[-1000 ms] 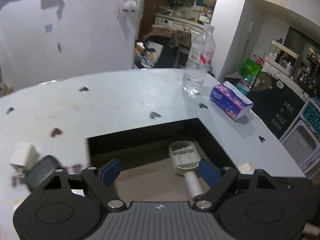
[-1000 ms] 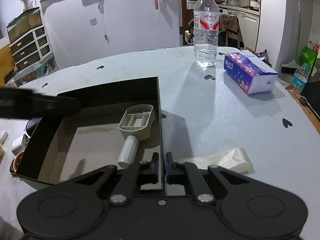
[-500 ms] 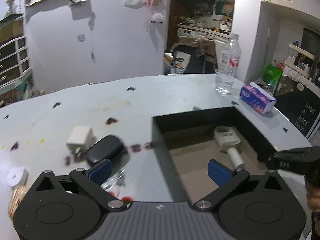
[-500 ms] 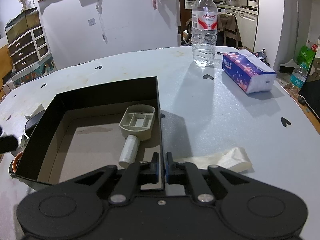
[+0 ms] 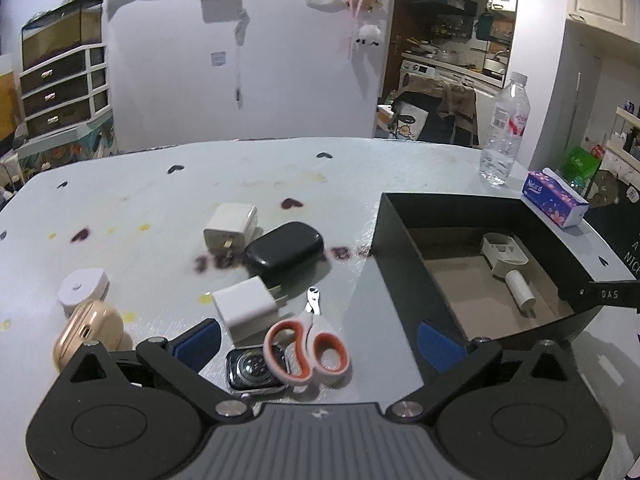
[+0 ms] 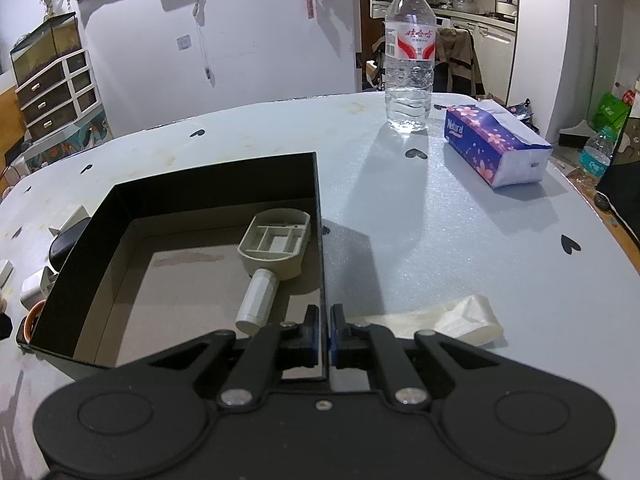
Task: Organize rigid objects
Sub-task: 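Move the left tool back over the orange-handled scissors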
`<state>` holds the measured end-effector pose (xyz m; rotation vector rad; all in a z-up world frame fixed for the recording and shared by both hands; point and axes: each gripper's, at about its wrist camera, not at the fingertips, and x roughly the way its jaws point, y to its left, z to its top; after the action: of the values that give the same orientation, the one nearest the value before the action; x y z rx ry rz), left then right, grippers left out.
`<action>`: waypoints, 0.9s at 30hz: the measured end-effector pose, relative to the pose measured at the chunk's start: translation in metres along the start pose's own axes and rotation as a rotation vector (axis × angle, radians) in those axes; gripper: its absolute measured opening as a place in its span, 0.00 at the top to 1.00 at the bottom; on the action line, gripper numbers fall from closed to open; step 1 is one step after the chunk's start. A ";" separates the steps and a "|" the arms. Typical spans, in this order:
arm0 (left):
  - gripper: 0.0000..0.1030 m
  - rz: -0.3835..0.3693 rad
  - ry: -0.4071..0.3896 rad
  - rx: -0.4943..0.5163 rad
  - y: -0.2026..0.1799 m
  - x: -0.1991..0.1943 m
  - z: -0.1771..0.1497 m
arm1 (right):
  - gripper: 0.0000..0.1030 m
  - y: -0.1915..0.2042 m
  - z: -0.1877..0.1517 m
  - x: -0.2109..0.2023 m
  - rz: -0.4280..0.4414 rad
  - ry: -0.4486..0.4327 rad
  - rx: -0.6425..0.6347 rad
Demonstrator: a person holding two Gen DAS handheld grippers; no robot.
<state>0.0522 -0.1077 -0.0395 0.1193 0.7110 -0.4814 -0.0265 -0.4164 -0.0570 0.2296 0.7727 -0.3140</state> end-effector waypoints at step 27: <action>0.25 -0.007 0.057 -0.006 0.018 0.011 -0.019 | 0.95 0.000 0.002 0.000 0.027 0.015 -0.068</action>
<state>0.0561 -0.0909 -0.0625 0.1254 0.7686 -0.4844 -0.0254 -0.4168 -0.0559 0.1786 0.7926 -0.2606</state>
